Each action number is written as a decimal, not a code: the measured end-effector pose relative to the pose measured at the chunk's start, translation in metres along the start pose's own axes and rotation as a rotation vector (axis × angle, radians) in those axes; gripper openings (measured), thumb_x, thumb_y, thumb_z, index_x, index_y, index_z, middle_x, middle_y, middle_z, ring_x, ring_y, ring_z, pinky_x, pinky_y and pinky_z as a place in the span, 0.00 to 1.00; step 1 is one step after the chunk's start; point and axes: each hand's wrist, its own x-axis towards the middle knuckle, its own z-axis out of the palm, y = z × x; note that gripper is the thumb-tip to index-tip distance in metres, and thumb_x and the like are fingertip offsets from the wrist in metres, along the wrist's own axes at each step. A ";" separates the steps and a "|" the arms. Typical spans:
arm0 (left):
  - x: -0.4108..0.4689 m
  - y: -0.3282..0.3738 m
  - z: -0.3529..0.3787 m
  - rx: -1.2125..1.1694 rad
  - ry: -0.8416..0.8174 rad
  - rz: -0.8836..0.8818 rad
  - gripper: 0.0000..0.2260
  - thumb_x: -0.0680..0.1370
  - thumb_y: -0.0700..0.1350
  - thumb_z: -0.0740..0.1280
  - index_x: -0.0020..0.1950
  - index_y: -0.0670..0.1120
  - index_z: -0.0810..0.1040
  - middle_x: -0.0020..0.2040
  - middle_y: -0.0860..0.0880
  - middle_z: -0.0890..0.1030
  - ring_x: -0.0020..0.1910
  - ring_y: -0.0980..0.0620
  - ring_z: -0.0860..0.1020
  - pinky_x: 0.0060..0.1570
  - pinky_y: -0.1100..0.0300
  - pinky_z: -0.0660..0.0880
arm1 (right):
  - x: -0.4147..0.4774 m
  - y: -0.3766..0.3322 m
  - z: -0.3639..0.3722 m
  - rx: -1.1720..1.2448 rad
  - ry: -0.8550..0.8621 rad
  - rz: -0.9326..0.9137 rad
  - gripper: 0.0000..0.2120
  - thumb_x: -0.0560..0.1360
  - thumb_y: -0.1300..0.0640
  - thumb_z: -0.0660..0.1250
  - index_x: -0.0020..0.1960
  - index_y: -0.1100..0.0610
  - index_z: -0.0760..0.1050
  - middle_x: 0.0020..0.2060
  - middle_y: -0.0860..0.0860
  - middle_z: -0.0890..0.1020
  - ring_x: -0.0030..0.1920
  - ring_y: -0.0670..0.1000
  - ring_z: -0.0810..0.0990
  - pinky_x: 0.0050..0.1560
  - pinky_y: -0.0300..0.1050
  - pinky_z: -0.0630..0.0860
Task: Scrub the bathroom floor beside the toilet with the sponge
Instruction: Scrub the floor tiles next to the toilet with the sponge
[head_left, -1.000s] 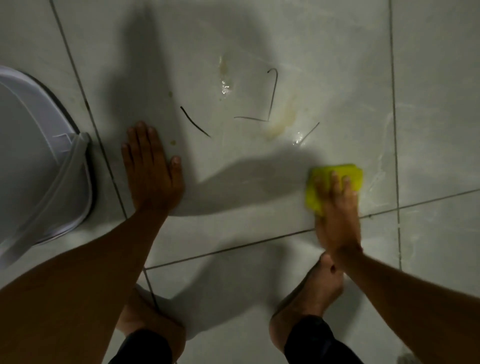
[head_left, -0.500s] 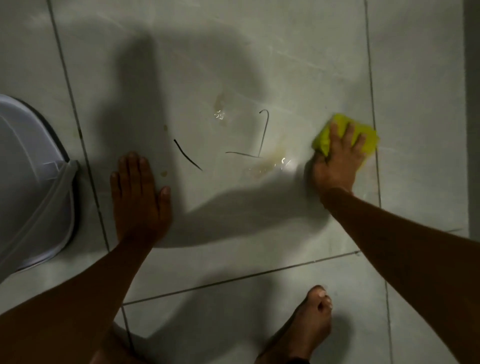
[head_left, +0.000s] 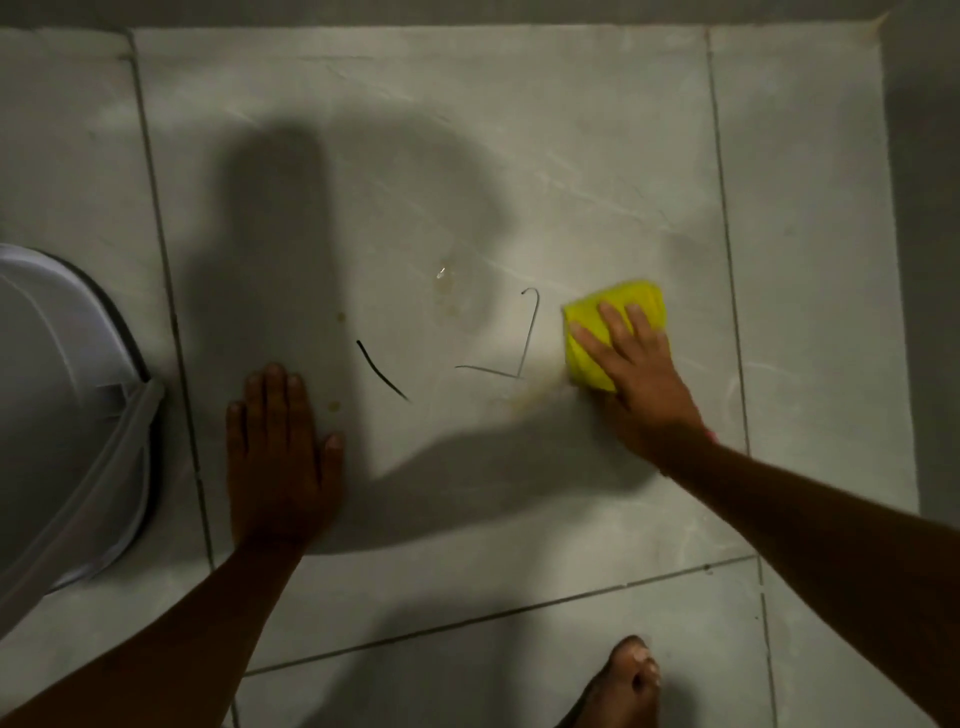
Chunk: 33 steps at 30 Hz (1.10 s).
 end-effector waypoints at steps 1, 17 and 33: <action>0.000 0.000 -0.001 -0.004 -0.002 -0.002 0.32 0.81 0.55 0.52 0.80 0.36 0.57 0.80 0.34 0.60 0.81 0.35 0.56 0.80 0.39 0.52 | -0.015 0.011 -0.003 0.022 -0.006 0.054 0.31 0.74 0.53 0.57 0.76 0.47 0.57 0.79 0.54 0.53 0.78 0.61 0.46 0.77 0.64 0.46; -0.001 -0.004 0.008 -0.014 0.030 0.028 0.31 0.81 0.55 0.51 0.80 0.37 0.59 0.80 0.35 0.61 0.81 0.37 0.57 0.79 0.39 0.54 | 0.141 0.030 -0.056 0.142 0.267 0.724 0.28 0.76 0.55 0.59 0.75 0.49 0.61 0.74 0.59 0.62 0.74 0.64 0.58 0.74 0.61 0.55; 0.000 -0.003 0.009 0.019 0.019 0.036 0.31 0.82 0.55 0.51 0.80 0.37 0.57 0.81 0.36 0.59 0.82 0.38 0.54 0.80 0.42 0.50 | 0.104 -0.024 -0.010 -0.090 0.076 0.007 0.34 0.70 0.61 0.62 0.75 0.49 0.61 0.77 0.57 0.59 0.77 0.64 0.52 0.74 0.70 0.51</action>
